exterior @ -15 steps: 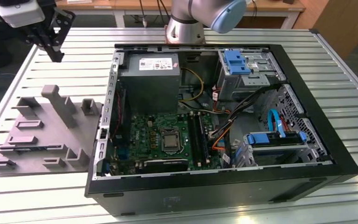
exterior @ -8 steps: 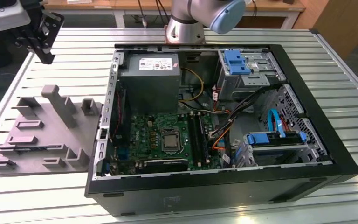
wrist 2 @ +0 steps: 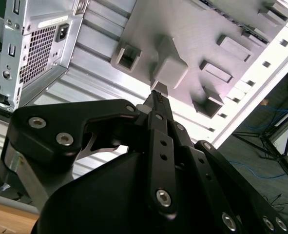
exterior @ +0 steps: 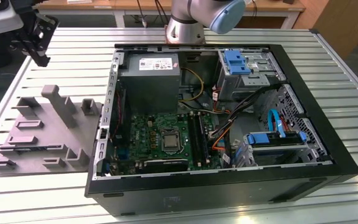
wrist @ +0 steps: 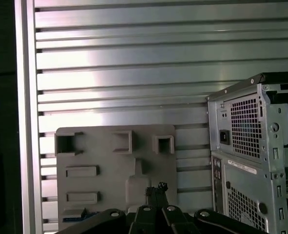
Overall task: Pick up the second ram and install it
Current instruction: 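Reach for the second ram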
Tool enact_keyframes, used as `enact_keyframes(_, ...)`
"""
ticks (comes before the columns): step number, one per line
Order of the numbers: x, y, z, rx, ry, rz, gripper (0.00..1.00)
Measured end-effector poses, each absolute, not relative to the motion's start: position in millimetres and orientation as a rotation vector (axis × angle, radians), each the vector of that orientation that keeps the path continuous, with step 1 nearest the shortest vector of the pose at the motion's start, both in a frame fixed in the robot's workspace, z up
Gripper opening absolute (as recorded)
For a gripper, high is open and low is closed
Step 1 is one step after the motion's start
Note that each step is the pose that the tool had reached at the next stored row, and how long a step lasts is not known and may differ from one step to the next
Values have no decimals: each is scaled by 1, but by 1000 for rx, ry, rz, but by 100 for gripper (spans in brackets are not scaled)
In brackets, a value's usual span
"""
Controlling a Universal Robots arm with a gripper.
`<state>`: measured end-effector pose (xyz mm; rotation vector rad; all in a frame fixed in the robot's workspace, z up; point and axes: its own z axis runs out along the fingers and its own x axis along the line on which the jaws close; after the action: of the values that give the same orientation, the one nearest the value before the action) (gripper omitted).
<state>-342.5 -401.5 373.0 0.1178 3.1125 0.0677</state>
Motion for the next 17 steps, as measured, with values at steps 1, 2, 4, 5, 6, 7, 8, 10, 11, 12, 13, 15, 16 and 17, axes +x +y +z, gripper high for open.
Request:
enact_keyframes(1, -344, -402, 373, 118, 3112, 68, 11)
enact_keyframes(2, -344, -403, 372, 118, 3113, 68, 11)
enact_keyframes(4, -347, -404, 372, 118, 3112, 68, 11)
enact_keyframes(5, -349, -406, 371, 118, 3113, 68, 11)
enact_keyframes(6, -350, -407, 371, 118, 3112, 68, 11)
enact_keyframes(7, -353, -408, 370, 118, 3112, 68, 11)
enact_keyframes(8, -354, -409, 370, 118, 3113, 68, 11)
enact_keyframes(10, -357, -411, 369, 118, 3112, 68, 11)
enact_keyframes(11, -359, -412, 369, 118, 3112, 68, 11)
enact_keyframes(12, -360, -413, 368, 118, 3113, 68, 11)
enact_keyframes(13, -362, -414, 368, 118, 3112, 68, 11)
enact_keyframes(15, -364, -417, 367, 118, 3112, 68, 11)
enact_keyframes(16, -365, -419, 366, 118, 3112, 68, 11)
enact_keyframes(17, -366, -421, 365, 118, 3113, 68, 11)
